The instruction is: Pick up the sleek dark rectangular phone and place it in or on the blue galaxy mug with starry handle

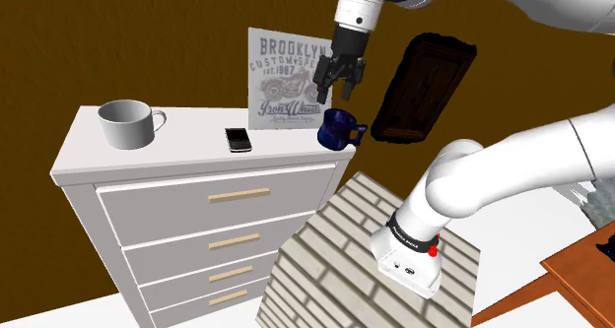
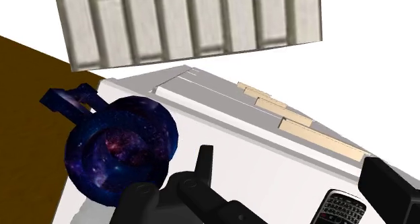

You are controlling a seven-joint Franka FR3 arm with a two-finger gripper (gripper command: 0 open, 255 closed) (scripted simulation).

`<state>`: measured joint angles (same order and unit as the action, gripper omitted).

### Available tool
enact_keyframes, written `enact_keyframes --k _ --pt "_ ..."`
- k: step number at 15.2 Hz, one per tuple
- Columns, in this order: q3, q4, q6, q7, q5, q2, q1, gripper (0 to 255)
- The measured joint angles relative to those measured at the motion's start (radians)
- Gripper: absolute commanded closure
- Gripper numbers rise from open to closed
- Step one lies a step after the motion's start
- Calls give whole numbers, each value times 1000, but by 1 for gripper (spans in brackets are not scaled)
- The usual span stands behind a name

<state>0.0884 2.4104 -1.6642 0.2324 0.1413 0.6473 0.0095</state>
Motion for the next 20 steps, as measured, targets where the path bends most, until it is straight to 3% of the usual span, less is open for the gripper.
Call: enact_keyframes --k 10,20 --pt "118 -54 -309 169 25 -304 1 0" --pt "191 -244 -547 380 -74 -687 6 0"
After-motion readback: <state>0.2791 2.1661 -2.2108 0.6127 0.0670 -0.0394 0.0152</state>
